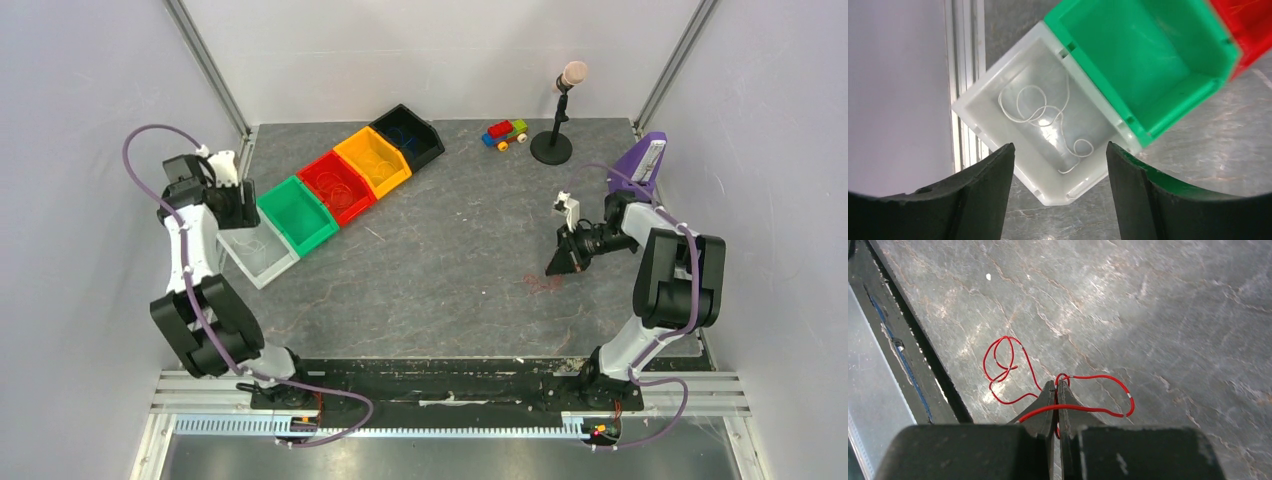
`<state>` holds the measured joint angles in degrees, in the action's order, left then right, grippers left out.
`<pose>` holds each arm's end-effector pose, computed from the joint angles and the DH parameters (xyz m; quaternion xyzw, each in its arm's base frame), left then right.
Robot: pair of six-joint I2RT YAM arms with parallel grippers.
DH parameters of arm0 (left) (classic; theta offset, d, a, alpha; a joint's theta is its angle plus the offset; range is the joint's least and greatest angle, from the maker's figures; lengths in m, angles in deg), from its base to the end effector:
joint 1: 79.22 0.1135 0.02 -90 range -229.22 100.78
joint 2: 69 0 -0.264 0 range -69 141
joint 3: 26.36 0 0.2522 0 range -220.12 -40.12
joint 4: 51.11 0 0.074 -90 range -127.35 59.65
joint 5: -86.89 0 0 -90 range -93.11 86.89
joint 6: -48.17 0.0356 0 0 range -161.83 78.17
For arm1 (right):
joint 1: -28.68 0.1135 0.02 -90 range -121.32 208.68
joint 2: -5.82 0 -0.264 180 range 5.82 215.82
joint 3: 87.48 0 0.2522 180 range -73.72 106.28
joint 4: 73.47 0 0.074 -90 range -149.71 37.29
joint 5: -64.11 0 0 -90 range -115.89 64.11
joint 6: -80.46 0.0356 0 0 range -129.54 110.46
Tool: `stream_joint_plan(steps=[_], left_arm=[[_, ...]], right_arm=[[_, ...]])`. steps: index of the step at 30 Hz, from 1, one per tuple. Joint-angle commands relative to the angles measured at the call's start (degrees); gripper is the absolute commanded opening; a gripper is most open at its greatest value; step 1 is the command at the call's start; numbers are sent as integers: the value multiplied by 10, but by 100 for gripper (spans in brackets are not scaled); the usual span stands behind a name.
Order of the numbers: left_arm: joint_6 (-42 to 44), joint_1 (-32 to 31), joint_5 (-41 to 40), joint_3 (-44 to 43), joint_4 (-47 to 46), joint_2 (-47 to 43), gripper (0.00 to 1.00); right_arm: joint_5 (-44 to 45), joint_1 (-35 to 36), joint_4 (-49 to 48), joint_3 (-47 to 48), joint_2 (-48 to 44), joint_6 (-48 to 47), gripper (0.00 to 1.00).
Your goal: Untangle the cables
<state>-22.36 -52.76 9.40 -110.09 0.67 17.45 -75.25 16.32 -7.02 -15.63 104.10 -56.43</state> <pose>0.2888 0.1351 0.2765 -0.0246 0.9470 0.0227 0.3195 0.2783 -0.0333 0.1654 -0.2596 0.8706 0.3741 0.1865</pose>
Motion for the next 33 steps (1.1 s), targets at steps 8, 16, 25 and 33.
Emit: stream_joint_plan(steps=[8,16,25,33], left_arm=[[15,-290,346,-16,33,-146,76],[-280,-539,360,108,-223,-97,77],[-460,-622,340,177,-422,-34,77],[-381,-601,394,177,-311,-44,2]], right_arm=[[-104,192,-125,22,-89,169,3],[-63,321,-343,-28,-187,366,3],[-16,397,-415,-40,-202,437,3],[-7,372,-380,-31,-206,435,8]])
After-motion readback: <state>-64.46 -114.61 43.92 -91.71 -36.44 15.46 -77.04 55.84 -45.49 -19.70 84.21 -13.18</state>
